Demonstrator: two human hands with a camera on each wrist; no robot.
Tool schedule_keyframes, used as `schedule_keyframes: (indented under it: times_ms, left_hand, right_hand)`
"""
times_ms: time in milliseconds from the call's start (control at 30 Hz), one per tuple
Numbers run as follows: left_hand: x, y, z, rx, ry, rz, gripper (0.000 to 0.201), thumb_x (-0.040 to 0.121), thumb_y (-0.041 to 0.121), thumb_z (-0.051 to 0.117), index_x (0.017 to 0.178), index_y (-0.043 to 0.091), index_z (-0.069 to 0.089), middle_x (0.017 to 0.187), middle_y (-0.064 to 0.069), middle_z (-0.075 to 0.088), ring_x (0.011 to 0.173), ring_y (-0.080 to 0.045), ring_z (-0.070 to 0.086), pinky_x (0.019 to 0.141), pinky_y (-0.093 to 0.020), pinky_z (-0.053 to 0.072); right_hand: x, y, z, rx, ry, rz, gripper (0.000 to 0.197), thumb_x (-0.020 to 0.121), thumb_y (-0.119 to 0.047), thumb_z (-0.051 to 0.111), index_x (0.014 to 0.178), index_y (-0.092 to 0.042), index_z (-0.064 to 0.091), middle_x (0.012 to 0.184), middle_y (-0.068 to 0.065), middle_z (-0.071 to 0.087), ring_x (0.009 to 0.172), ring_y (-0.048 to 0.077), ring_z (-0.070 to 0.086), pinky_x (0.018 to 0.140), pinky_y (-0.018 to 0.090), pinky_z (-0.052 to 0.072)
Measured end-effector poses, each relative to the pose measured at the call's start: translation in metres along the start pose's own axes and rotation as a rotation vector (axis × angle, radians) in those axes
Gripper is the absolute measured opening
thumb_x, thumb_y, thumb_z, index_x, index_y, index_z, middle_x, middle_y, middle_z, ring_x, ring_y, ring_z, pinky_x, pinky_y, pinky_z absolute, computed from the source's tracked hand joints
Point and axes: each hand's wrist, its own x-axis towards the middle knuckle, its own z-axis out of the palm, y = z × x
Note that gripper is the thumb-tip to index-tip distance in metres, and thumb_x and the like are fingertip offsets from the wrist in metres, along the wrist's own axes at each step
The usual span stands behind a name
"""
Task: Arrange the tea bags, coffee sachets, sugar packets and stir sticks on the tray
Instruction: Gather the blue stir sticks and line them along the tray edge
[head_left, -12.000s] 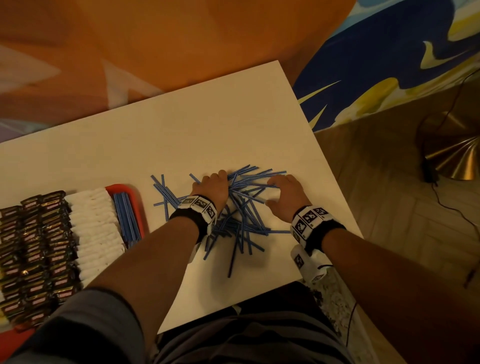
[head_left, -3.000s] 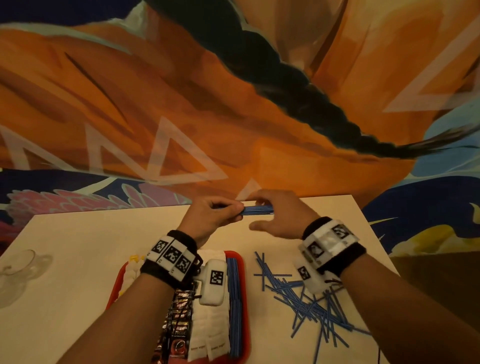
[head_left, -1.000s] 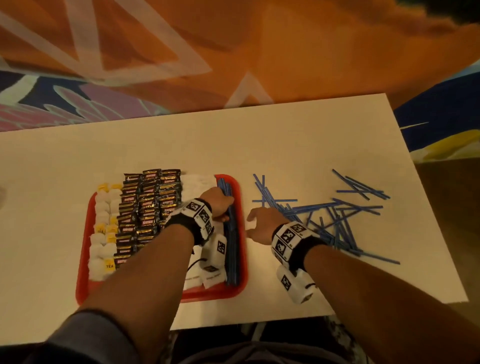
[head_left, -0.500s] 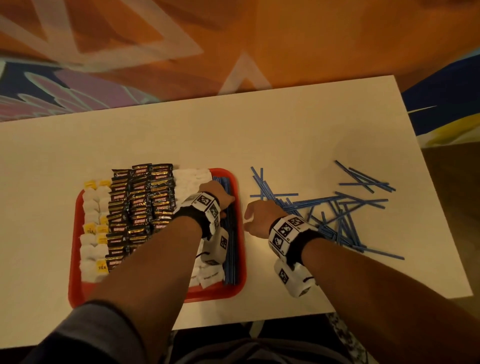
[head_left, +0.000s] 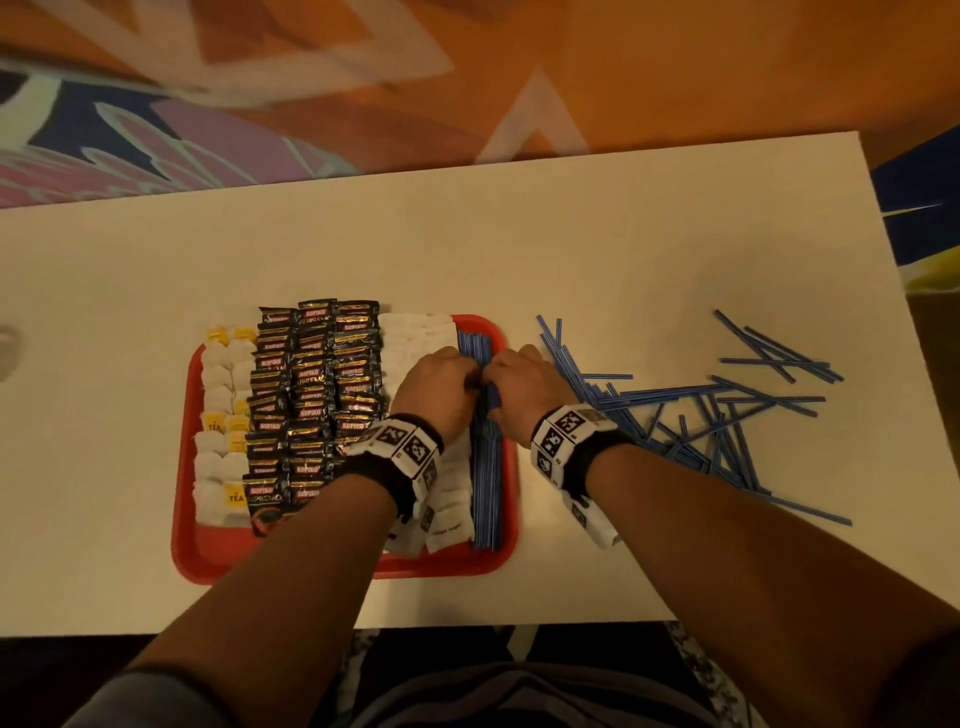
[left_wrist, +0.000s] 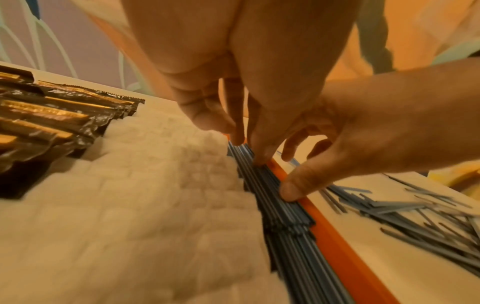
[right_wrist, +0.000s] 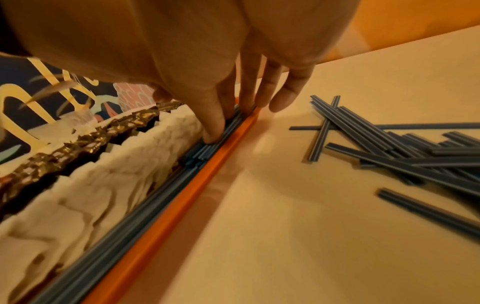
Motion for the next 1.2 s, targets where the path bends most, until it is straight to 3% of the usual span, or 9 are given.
schedule_keyframes:
  times_ms: [133,267,433,533,667,833,967,1067,1200]
  left_hand:
    - [-0.009,-0.008,0.011,0.090,-0.026,0.047,0.027,0.093,0.023,0.057,0.117,0.015,0.067,0.118,-0.006,0.058,0.104,-0.028,0.057,0.082,-0.041,0.052]
    - [-0.020,-0.006,0.011,0.251,-0.063,0.057,0.037,0.095,0.033,0.059,0.129,0.019,0.059,0.133,0.000,0.052,0.119,-0.025,0.044,0.082,-0.040,0.051]
    - [-0.023,-0.006,0.012,0.217,-0.064,0.052,0.034,0.097,0.029,0.055,0.129,0.019,0.058,0.136,-0.001,0.050,0.123,-0.025,0.042,0.084,-0.040,0.051]
    - [-0.027,0.004,0.012,0.183,-0.052,0.099,0.039,0.097,0.029,0.055,0.135,0.018,0.053,0.135,-0.003,0.048,0.124,-0.025,0.042,0.085,-0.040,0.050]
    - [-0.021,0.030,0.014,0.121,-0.049,0.198,0.046,0.096,0.023,0.055,0.140,0.011,0.048,0.141,-0.011,0.046,0.131,-0.030,0.040,0.099,-0.043,0.046]
    - [0.009,0.073,0.024,0.061,-0.106,0.188,0.063,0.096,0.021,0.057,0.152,0.009,0.030,0.150,-0.016,0.037,0.136,-0.034,0.038,0.111,-0.043,0.035]
    - [0.031,0.099,0.033,0.103,-0.206,0.036,0.081,0.093,0.036,0.063,0.157,0.018,0.016,0.157,-0.020,0.023,0.141,-0.040,0.029,0.113,-0.047,0.032]
    - [0.032,0.120,0.048,0.158,-0.260,0.021,0.074,0.091,0.038,0.067,0.152,0.021,0.029,0.154,-0.019,0.024,0.139,-0.042,0.029,0.112,-0.048,0.036]
    - [0.015,0.154,0.079,0.189,-0.242,0.100,0.061,0.094,0.021,0.063,0.148,0.016,0.036,0.153,-0.018,0.025,0.133,-0.040,0.033,0.109,-0.045,0.037]
  right_hand:
    - [-0.001,0.000,0.002,-0.022,0.048,0.000,0.038,0.087,-0.028,0.068,0.122,-0.019,0.058,0.126,-0.001,0.051,0.118,0.022,0.040,0.101,0.039,0.039]
    - [-0.006,0.000,0.004,-0.041,0.050,0.006,0.042,0.087,-0.028,0.068,0.126,-0.019,0.055,0.129,0.000,0.047,0.120,0.022,0.037,0.104,0.038,0.037]
    - [-0.020,0.003,0.007,0.059,0.063,0.045,0.043,0.090,-0.023,0.064,0.131,-0.019,0.052,0.131,0.001,0.045,0.123,0.022,0.037,0.105,0.038,0.039]
    - [-0.040,0.019,0.009,0.199,0.109,0.160,0.042,0.090,-0.020,0.064,0.130,-0.018,0.053,0.131,0.002,0.046,0.129,0.021,0.036,0.109,0.036,0.035]
    - [-0.086,0.059,0.015,0.265,0.088,0.438,0.051,0.092,-0.023,0.063,0.140,-0.019,0.044,0.149,0.004,0.036,0.141,0.025,0.027,0.115,0.034,0.022]
    - [-0.164,0.116,0.016,0.303,0.225,0.782,0.050,0.087,-0.022,0.068,0.132,-0.019,0.047,0.135,0.009,0.045,0.127,0.031,0.039,0.104,0.039,0.036]
    - [-0.204,0.158,0.016,0.331,0.199,0.947,0.071,0.079,-0.029,0.076,0.139,-0.021,0.040,0.142,0.009,0.036,0.130,0.032,0.036,0.106,0.044,0.038]
    - [-0.204,0.177,0.015,0.263,0.117,0.917,0.079,0.079,-0.036,0.075,0.144,-0.022,0.033,0.144,0.007,0.034,0.132,0.031,0.035,0.108,0.043,0.036]
    - [-0.186,0.173,0.017,0.176,0.098,0.769,0.068,0.085,-0.028,0.070,0.143,-0.020,0.034,0.139,0.008,0.037,0.124,0.030,0.042,0.101,0.042,0.042]
